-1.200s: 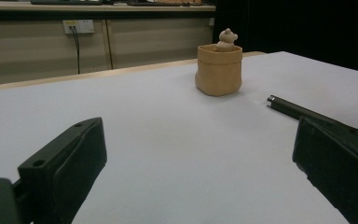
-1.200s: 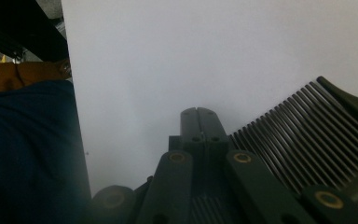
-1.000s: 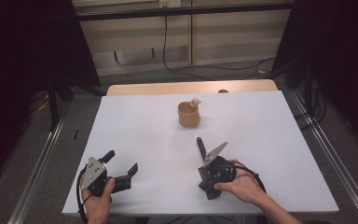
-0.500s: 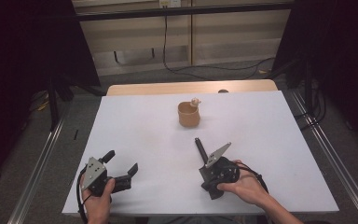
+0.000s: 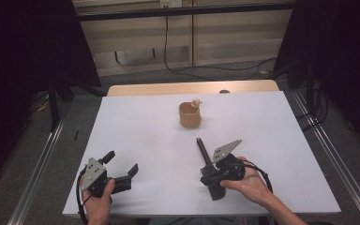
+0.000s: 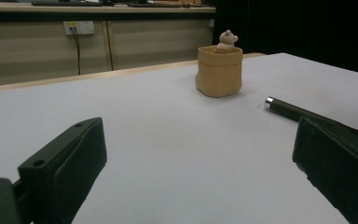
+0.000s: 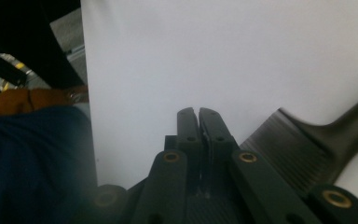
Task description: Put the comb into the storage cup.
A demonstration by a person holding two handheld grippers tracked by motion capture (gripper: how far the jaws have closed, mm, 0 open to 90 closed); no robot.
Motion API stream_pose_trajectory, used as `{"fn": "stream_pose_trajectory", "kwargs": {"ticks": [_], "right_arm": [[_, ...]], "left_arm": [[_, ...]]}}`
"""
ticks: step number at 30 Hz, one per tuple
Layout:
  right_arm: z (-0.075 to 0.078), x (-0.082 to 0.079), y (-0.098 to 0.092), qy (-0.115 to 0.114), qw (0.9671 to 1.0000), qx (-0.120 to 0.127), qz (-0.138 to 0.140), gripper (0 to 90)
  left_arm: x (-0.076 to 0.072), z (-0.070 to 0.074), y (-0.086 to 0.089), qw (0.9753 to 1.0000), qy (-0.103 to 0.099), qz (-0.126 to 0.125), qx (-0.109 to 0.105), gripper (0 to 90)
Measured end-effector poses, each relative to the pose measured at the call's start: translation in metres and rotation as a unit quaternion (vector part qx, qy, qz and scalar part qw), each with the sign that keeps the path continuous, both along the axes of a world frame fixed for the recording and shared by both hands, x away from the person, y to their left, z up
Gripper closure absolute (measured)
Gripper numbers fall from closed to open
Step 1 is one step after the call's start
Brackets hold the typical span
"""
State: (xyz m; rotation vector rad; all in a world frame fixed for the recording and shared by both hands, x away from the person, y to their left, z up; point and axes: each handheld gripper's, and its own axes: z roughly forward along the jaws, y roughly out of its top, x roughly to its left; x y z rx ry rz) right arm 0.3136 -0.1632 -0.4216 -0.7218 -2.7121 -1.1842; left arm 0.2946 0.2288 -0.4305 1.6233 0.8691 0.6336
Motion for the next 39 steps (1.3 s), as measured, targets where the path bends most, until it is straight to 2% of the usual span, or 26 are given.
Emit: {"fn": "stream_pose_trajectory", "kwargs": {"ticks": [4,6,12,14,18,20,22,27,31,33,35,39], "right_arm": [[0.004,0.003,-0.007,-0.019,0.9994,0.015,-0.023,82.9],[0.006,0.004,-0.009,-0.025,0.9989,0.019,-0.034,76.0],[0.009,0.007,-0.014,-0.042,0.9956,0.012,-0.083,46.2],[0.011,0.008,-0.014,-0.057,0.9928,0.009,-0.105,32.0],[0.013,0.011,-0.018,-0.071,0.9883,0.009,-0.135,19.6],[0.015,0.013,-0.021,-0.08,0.9836,-0.009,-0.161,16.7],[0.015,0.015,-0.022,-0.092,0.9791,-0.015,-0.181,13.5],[0.017,0.022,-0.026,-0.095,0.9736,-0.013,-0.207,10.7],[0.018,0.028,-0.029,-0.09,0.9727,-0.01,-0.214,9.0],[0.018,0.033,-0.029,-0.088,0.9721,-0.019,-0.217,9.5],[0.018,0.039,-0.029,-0.085,0.9732,-0.031,-0.211,10.1],[0.018,0.052,-0.027,-0.066,0.9731,-0.044,-0.216,9.6]], "left_arm": [[0.0,0.0,0.0,1.0,0.0,0.0,0.0,2.9],[0.0,0.0,0.0,1.0,0.002,-0.001,-0.001,2.9],[0.0,0.0,-0.001,1.0,0.001,-0.002,0.001,2.9],[-0.001,0.0,-0.002,1.0,0.001,-0.003,0.0,2.9],[-0.001,0.0,-0.001,1.0,0.0,-0.003,0.001,2.9],[-0.001,0.001,0.0,1.0,-0.001,-0.002,0.002,2.9],[-0.001,0.001,0.0,1.0,0.0,-0.002,0.0,2.9],[0.001,0.001,-0.001,1.0,0.0,-0.006,-0.001,2.9],[0.001,0.0,-0.002,1.0,0.001,-0.008,-0.001,2.9],[0.001,0.0,-0.002,1.0,0.002,-0.008,0.001,2.9],[0.001,0.0,-0.001,1.0,0.002,-0.009,0.002,2.9],[0.001,0.001,-0.001,1.0,0.001,-0.009,0.0,2.9]]}}
